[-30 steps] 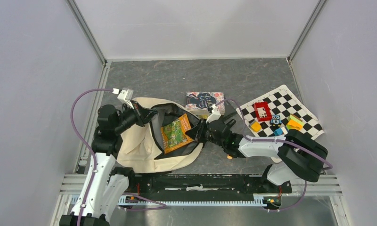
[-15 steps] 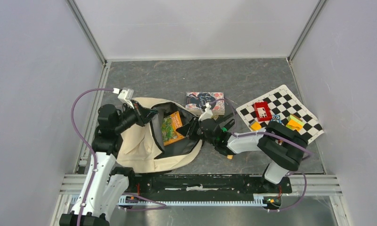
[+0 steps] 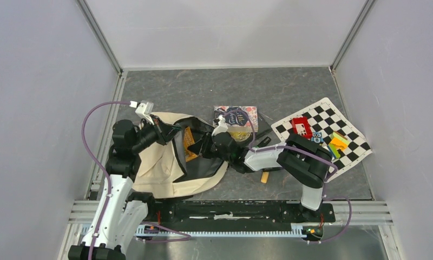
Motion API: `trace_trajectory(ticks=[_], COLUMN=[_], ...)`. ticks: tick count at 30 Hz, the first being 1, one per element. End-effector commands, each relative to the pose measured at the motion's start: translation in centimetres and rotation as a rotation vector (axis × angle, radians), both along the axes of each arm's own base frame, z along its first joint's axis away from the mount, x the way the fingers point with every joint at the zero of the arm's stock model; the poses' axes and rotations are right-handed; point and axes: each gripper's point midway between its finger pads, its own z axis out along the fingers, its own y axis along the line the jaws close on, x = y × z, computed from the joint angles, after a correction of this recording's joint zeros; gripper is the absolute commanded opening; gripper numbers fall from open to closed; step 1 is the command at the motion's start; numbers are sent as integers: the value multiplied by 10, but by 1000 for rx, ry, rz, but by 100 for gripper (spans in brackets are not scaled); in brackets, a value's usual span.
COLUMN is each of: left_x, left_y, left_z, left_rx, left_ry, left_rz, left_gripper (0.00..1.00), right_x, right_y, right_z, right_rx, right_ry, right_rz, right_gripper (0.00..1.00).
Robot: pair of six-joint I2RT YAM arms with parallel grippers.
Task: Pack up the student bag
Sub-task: Place the book in the student bag.
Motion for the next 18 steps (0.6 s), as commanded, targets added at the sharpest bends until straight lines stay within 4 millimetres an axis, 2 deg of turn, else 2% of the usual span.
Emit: trace_trajectory(ticks=[1, 4, 6, 9, 12, 13, 15, 18], left_x=[3, 3, 2, 3, 4, 4, 5, 8], left_y=[-3, -2, -2, -2, -1, 0, 1, 4], left_z=[22, 23, 24, 23, 22, 22, 21, 18], left_rx=[-36, -35, -34, -33, -31, -28, -23, -13], left_ry=[-66, -69, -71, -69, -63, -62, -57, -52], left_rz=[-11, -11, -10, -8, -3, 3, 12, 38], left_gripper=[5, 5, 5, 5, 5, 6, 5, 5], right_x=[12, 10, 9, 12, 17, 19, 22, 20], right_y=[4, -3, -6, -6, -13, -18, -31, -50], right_z=[-11, -37, -40, -32, -23, -18, -13, 4], right_rx=[-68, -145, -162, -180, -245, -270, -320, -340], right_ry=[-47, -37, -42, -91, -165, -193, -241, -320], right_rz=[-31, -23, -22, -13, -19, -32, -53, -60], right_gripper=[9, 29, 38, 53, 77, 82, 87, 90])
